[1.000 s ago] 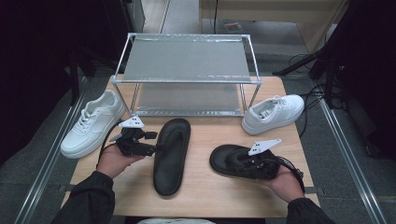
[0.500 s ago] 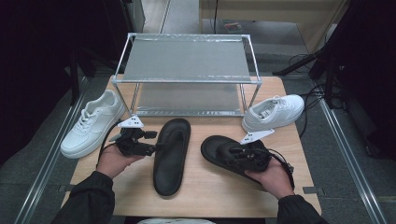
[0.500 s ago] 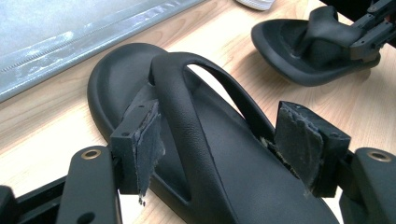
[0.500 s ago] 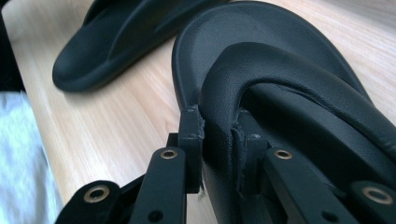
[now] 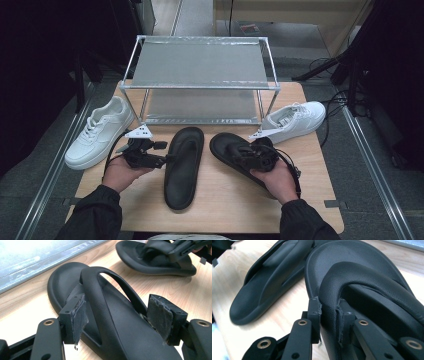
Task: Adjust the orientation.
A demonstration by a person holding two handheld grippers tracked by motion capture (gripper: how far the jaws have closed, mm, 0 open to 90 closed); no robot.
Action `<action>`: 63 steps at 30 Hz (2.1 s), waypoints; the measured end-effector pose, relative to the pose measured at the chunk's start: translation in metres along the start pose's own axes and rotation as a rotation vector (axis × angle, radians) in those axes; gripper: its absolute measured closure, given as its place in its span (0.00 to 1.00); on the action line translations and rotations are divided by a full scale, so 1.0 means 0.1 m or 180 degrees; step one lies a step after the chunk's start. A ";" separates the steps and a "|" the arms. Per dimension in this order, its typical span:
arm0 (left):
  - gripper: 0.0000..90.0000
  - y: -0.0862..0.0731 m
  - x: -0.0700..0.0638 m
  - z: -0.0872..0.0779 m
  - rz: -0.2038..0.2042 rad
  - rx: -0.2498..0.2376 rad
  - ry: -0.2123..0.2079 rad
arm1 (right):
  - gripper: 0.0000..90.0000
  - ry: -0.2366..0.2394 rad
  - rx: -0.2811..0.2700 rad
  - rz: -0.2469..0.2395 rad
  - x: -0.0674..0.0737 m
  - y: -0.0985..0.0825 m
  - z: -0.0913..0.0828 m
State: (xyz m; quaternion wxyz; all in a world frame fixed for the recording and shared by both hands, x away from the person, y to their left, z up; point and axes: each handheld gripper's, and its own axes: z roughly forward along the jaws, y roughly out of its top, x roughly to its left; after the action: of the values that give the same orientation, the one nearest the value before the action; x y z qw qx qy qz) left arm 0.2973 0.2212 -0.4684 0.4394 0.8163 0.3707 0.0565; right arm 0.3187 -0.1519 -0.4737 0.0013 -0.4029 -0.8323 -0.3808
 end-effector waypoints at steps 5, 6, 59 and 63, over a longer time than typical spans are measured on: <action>0.36 -0.04 -0.02 -0.05 -0.0029 -0.0020 0.0034 | 0.87 -0.0193 0.0054 0.0098 -0.01 0.09 0.15; 0.36 -0.05 -0.02 -0.06 -0.0018 -0.0011 0.0039 | 0.86 -0.0205 0.0050 0.0106 -0.01 0.10 0.17; 1.00 -0.22 0.30 0.14 -0.0266 0.0231 -0.0012 | 0.98 -0.0248 0.0069 -0.0259 -0.12 0.06 0.16; 1.00 -0.23 0.31 0.19 -0.0285 0.0300 -0.0022 | 0.99 -0.0249 0.0064 -0.0268 -0.12 0.05 0.16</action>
State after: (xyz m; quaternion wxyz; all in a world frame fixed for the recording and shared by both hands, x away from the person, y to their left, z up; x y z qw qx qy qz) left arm 0.3147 0.2365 -0.5043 0.4038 0.8188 0.4076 0.0164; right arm 0.3350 -0.1474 -0.4854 -0.0433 -0.3820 -0.8518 -0.3560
